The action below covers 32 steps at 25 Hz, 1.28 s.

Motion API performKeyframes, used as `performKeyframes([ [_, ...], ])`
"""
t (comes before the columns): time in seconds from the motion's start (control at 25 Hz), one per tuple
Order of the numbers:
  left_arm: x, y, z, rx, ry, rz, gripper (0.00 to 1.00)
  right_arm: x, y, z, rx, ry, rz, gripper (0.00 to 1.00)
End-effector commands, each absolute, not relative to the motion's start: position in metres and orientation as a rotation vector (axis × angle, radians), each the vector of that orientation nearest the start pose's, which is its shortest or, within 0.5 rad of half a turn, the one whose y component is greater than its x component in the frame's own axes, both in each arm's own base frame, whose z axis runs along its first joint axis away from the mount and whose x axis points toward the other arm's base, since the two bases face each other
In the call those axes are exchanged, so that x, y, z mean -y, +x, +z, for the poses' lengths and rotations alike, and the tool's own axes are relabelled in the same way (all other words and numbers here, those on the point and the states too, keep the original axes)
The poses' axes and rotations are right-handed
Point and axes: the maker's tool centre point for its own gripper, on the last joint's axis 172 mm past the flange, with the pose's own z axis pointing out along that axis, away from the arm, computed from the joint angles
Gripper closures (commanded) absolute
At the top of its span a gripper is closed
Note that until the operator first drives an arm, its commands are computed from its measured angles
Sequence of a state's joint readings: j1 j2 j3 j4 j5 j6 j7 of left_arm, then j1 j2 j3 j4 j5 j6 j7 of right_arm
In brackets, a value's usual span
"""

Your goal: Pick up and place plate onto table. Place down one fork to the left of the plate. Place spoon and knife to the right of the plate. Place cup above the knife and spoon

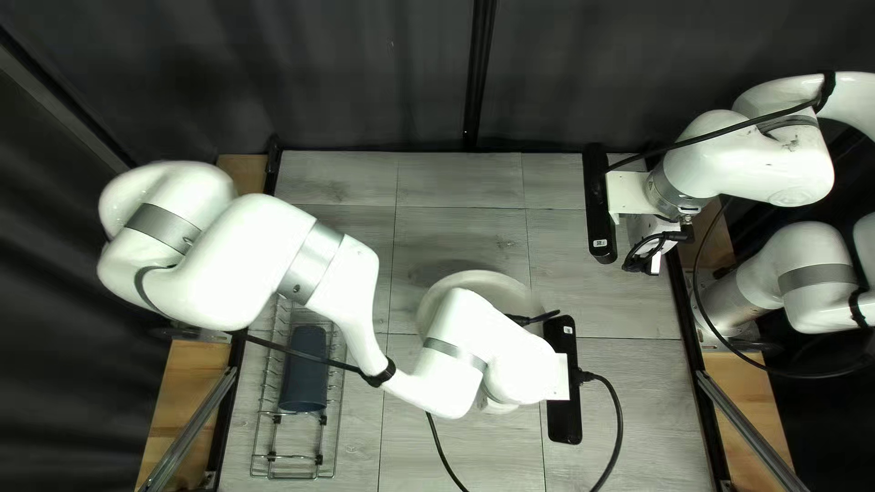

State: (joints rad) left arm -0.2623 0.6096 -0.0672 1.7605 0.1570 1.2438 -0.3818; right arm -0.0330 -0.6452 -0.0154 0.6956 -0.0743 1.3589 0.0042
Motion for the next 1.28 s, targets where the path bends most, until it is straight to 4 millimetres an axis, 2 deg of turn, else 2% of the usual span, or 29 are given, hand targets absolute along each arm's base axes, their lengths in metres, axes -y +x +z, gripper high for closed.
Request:
performKeyframes([
  [0.04, 0.164, 0.602, 0.113, -0.071, -2.943, 0.05, 1.0, 0.031, 0.287, 0.26, -0.053, -3.204, 0.031, 0.0],
  [0.2, 0.167, 0.61, 0.093, -0.118, -2.911, 0.042, 1.0, 0.031, 0.287, 0.26, -0.053, -3.204, 0.031, 0.0],
  [0.36, 0.163, 0.614, 0.065, -0.162, -2.887, 0.04, 1.0, 0.031, 0.287, 0.26, -0.053, -3.204, 0.031, 0.0],
  [0.48, 0.161, 0.616, 0.055, -0.178, -2.868, 0.045, 1.0, 0.031, 0.287, 0.26, -0.053, -3.204, 0.031, 0.0],
  [0.52, 0.163, 0.617, 0.054, -0.194, -2.861, 0.043, 0.97, 0.031, 0.287, 0.26, -0.053, -3.204, 0.031, 0.0],
  [0.56, 0.164, 0.617, 0.053, -0.205, -2.859, 0.039, 0.0, 0.031, 0.287, 0.26, -0.053, -3.204, 0.031, 0.0],
  [0.68, 0.168, 0.61, 0.055, -0.218, -2.873, 0.023, 0.0, 0.031, 0.287, 0.26, -0.053, -3.204, 0.031, 0.0],
  [0.8, 0.177, 0.585, 0.084, -0.191, -2.907, 0.018, 0.0, 0.031, 0.287, 0.26, -0.053, -3.204, 0.031, 0.0],
  [0.88, 0.181, 0.567, 0.104, -0.16, -2.923, 0.031, 0.0, 0.031, 0.287, 0.26, -0.053, -3.204, 0.031, 0.0],
  [1.04, 0.178, 0.513, 0.15, -0.091, -2.952, 0.061, 0.0, 0.031, 0.287, 0.26, -0.053, -3.204, 0.031, 0.0],
  [1.16, 0.171, 0.478, 0.173, -0.071, -2.972, 0.104, 0.0, 0.031, 0.287, 0.26, -0.053, -3.204, 0.031, 0.0],
  [1.2, 0.171, 0.474, 0.176, -0.072, -2.977, 0.113, 0.0, 0.031, 0.287, 0.26, -0.053, -3.204, 0.031, 0.0],
  [1.24, 0.171, 0.459, 0.187, -0.055, -2.987, 0.128, 0.0, 0.031, 0.287, 0.26, -0.053, -3.204, 0.031, 0.0],
  [1.28, 0.171, 0.459, 0.187, -0.055, -2.987, 0.128, 0.0, 0.031, 0.287, 0.26, -0.053, -3.204, 0.031, 0.0],
])
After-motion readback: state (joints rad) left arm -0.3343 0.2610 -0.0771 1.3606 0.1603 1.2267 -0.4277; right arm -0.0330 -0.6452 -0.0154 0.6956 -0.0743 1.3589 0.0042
